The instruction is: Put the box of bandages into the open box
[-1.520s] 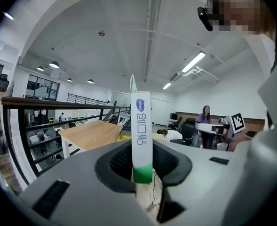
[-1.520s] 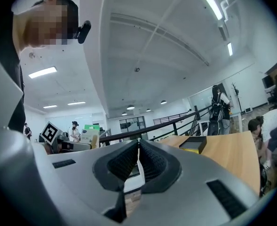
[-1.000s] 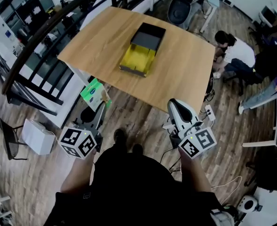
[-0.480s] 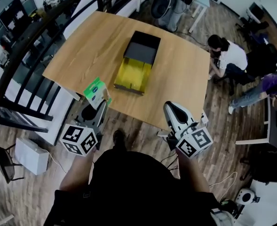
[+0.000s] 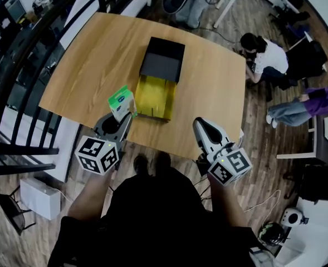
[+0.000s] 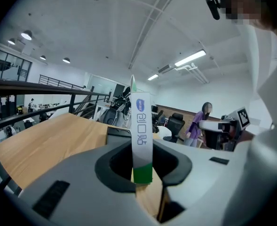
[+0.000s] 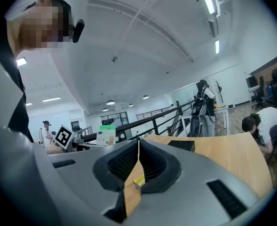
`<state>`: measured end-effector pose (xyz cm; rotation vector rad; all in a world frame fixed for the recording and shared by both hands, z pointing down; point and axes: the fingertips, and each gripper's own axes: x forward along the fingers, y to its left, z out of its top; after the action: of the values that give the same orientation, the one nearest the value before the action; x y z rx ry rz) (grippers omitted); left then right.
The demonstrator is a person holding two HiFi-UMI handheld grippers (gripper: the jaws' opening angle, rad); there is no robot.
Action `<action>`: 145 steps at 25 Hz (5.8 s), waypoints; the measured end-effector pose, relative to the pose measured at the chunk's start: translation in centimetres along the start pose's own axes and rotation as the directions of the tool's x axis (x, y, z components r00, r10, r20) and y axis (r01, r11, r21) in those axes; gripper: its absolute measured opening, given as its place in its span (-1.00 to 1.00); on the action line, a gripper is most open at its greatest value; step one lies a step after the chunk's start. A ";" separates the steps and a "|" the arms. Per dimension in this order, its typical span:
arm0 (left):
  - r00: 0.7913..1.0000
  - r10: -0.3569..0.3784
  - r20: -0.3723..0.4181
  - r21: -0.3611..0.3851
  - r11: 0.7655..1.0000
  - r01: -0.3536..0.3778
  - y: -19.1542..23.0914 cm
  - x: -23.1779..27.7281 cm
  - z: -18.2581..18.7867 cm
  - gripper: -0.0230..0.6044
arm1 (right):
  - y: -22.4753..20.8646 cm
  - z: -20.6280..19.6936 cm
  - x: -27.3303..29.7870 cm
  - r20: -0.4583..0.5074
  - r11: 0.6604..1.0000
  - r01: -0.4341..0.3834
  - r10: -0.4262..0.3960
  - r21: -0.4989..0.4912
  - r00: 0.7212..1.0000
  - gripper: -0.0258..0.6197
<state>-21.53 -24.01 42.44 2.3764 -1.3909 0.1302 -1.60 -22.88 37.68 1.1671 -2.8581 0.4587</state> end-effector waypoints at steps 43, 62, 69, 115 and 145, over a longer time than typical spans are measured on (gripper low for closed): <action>0.725 0.001 -0.689 0.033 0.999 0.030 2.4 22.6 -18.9 -0.51 | -14.2 -3.1 3.2 -0.123 0.985 0.026 -0.005 0.169 0.992 -0.80; 0.755 0.178 -0.631 0.177 0.981 -0.084 6.9 20.2 -17.1 -0.43 | -12.9 -3.1 3.6 -0.123 0.988 0.005 0.015 0.156 0.992 -0.80; 0.833 0.173 -0.526 0.167 0.981 -0.098 6.4 18.6 -13.1 -0.52 | -12.1 -2.1 3.7 -0.114 0.994 0.010 0.003 0.112 0.994 -0.80; 0.960 0.167 0.225 0.189 0.959 -0.211 0.7 -0.8 11.4 -0.87 | -5.4 11.4 -0.3 0.202 0.979 0.068 -0.029 -0.190 0.979 -0.81; 0.970 0.170 0.176 0.170 0.965 -0.200 0.1 2.7 9.6 -0.88 | -9.0 10.3 0.3 0.195 0.981 0.082 -0.046 -0.178 0.980 -0.81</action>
<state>-21.30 -29.86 34.31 2.4474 -1.7482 0.1272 5.26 -32.03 30.26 1.3303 -2.9283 0.0784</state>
